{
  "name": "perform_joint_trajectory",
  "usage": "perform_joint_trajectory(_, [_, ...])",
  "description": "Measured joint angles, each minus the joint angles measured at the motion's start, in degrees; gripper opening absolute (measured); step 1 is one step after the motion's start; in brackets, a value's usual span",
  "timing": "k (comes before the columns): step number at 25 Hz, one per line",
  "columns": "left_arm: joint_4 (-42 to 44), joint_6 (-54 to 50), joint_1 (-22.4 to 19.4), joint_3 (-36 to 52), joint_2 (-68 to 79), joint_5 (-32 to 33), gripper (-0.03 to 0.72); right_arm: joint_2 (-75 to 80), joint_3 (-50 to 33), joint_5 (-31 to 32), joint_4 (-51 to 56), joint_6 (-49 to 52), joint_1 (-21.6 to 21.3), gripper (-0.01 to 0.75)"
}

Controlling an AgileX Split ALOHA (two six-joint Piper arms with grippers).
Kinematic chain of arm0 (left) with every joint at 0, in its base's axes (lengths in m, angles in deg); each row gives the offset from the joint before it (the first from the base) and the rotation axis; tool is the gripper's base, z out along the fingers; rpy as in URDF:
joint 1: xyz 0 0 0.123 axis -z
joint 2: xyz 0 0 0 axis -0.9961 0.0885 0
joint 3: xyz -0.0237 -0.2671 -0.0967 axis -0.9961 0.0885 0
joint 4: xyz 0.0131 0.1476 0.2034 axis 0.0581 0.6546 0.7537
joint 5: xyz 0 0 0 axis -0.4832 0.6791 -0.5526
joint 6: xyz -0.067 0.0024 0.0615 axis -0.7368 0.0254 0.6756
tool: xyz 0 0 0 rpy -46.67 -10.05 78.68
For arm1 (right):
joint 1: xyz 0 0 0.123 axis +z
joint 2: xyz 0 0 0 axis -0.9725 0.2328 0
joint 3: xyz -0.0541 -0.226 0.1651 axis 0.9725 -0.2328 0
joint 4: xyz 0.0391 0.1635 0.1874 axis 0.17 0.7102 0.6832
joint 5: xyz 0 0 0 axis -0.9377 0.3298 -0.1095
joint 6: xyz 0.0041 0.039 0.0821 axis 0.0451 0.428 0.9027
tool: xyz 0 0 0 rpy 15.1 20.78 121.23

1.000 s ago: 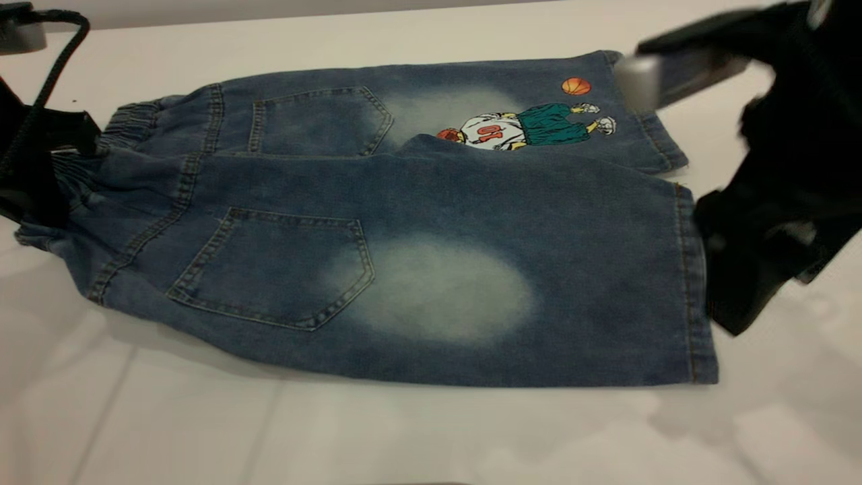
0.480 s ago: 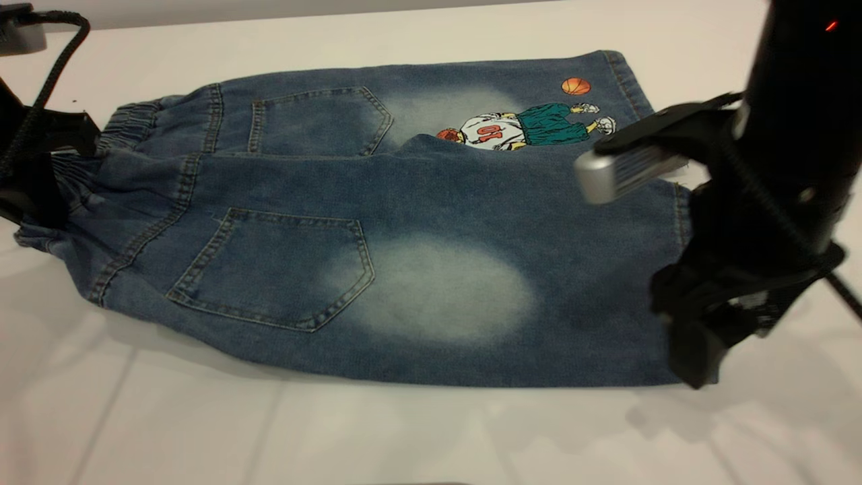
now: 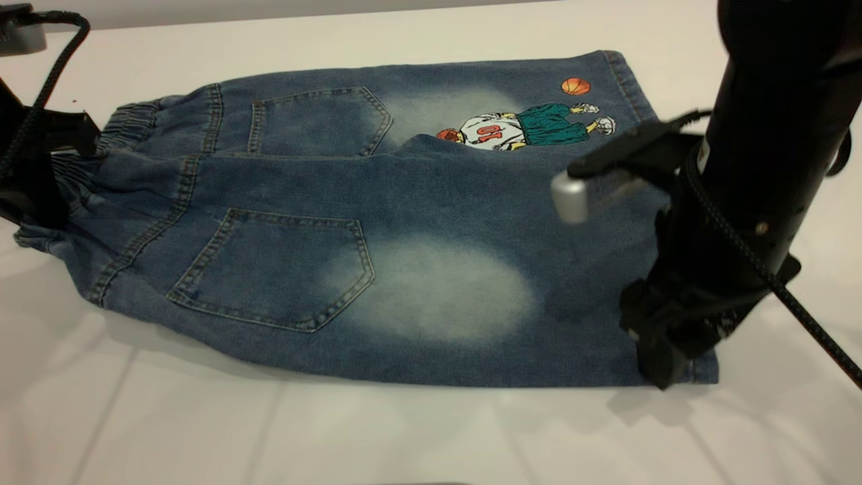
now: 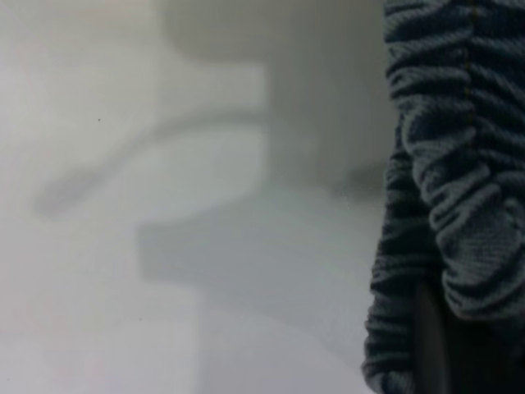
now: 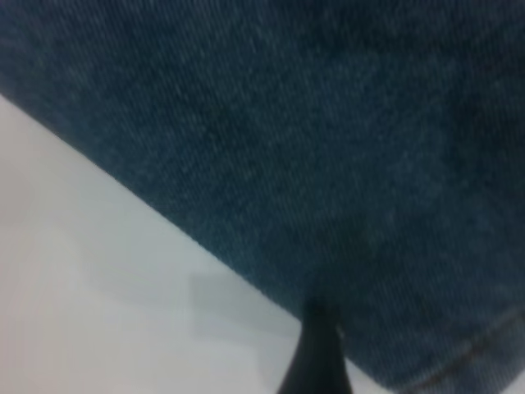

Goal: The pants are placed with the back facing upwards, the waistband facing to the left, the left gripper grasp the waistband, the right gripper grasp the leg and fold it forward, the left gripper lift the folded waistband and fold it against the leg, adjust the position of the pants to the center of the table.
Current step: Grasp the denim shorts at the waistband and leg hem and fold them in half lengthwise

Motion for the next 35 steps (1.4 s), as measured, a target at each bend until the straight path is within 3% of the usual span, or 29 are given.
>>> perform_joint_trajectory(3, [0.0, 0.0, 0.0, 0.0, 0.0, 0.0, 0.046, 0.46, 0.38, 0.12, -0.08, 0.0, 0.0, 0.484])
perform_joint_trajectory(6, [0.0, 0.06, 0.0, 0.0, 0.0, 0.02, 0.046, 0.63, 0.49, 0.12, -0.68, 0.05, 0.0, 0.407])
perform_joint_trajectory(11, [-0.07, 0.06, 0.0, 0.0, 0.0, 0.08, 0.046, 0.82, 0.55, -0.27, -0.71, 0.09, 0.0, 0.125])
perform_joint_trajectory(13, [-0.48, 0.06, 0.0, 0.0, 0.0, 0.14, 0.046, 0.87, 0.55, -0.51, -0.58, 0.09, 0.0, 0.048])
perform_joint_trajectory(24, [-3.8, -0.24, 0.0, -1.69, 0.0, 3.14, 0.046, -10.66, 0.44, 0.28, 0.21, 0.09, 0.01, 0.027])
perform_joint_trajectory(35, [-6.93, -0.19, 0.0, -14.53, 0.0, 17.44, 0.046, -21.63, 0.08, -8.23, 1.13, 0.09, -1.71, 0.027])
